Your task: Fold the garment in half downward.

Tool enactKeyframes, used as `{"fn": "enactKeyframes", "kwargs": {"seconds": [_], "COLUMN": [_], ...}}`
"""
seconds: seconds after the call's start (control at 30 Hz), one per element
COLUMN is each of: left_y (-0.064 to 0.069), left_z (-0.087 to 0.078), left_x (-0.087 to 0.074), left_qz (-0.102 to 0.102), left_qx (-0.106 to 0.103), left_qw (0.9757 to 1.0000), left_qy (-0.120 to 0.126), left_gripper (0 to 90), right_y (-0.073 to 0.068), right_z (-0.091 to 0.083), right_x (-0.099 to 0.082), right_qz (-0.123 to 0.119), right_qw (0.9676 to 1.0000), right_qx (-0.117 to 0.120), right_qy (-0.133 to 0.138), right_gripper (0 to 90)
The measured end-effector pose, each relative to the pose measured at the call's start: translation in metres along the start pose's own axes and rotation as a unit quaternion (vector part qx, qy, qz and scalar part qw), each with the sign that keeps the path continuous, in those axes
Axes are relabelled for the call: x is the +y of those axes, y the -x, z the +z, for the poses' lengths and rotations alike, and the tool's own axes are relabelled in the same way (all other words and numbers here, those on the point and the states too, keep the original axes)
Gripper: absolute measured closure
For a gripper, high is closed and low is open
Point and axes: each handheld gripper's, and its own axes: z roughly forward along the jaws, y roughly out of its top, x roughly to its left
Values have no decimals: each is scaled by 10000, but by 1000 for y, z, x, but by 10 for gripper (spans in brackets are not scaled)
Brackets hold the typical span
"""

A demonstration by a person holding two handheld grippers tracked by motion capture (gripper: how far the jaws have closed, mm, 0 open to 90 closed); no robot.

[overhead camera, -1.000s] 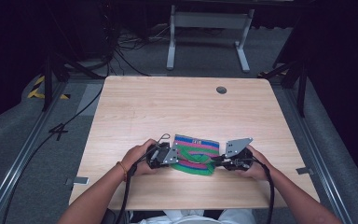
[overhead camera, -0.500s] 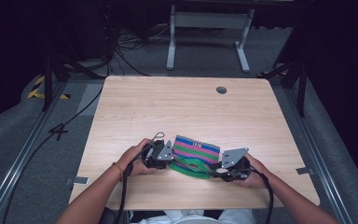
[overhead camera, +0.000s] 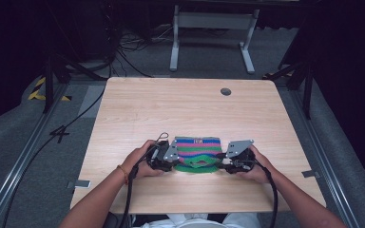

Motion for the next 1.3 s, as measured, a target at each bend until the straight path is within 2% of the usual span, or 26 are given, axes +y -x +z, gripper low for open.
{"fn": "enactKeyframes", "kwargs": {"seconds": [0.1,0.17,0.23,0.4,0.5,0.6,0.7,0.77,0.87,0.9,0.93,0.97,1.0,1.13,1.3], "left_y": [-3,-4,-3,-4,-3,-3,-2,-1,-1,-1,-2,-2,-3,-6,-10], "left_z": [0,-2,-3,-11,-18,-27,-36,-43,-49,-53,-59,-59,-65,-74,-82], "left_x": [0,0,0,0,1,-1,-5,-9,-14,-17,-24,-24,-31,-41,-58], "left_qz": [-87,-236,-321,-374,-428,-591,-625,-721,-804,-859,-929,-929,-1053,-1142,-1385], "left_qx": [-55,-125,-78,-139,-35,-4,92,106,175,201,264,264,294,402,543], "left_qw": [9999,9996,9995,9992,9991,9982,9980,9973,9966,9960,9953,9953,9939,9925,9884], "left_qy": [-23,11,-28,-43,-32,-40,-74,-105,-90,-100,-109,-109,-139,-185,-302], "left_gripper": [506,469,456,404,336,279,265,259,247,247,230,226,227,222,221], "right_y": [1,-1,-3,-3,-2,-1,0,1,2,2,3,4,4,6,11], "right_z": [-3,-7,-11,-22,-28,-35,-42,-47,-51,-54,-58,-61,-63,-70,-82], "right_x": [-1,0,2,6,8,9,7,5,2,0,-4,-5,-6,-12,-28], "right_qz": [96,76,88,91,118,146,209,251,337,363,438,459,512,587,781], "right_qw": [9998,9998,9997,9993,9987,9977,9967,9956,9948,9945,9925,9915,9908,9890,9853], "right_qx": [91,48,9,-233,-415,-611,-747,-875,-936,-959,-1130,-1204,-1239,-1348,-1514], "right_qy": [113,171,237,271,257,239,254,212,216,225,160,156,184,185,155], "right_gripper": [523,502,485,442,394,350,321,311,303,300,300,300,300,294,292]}}
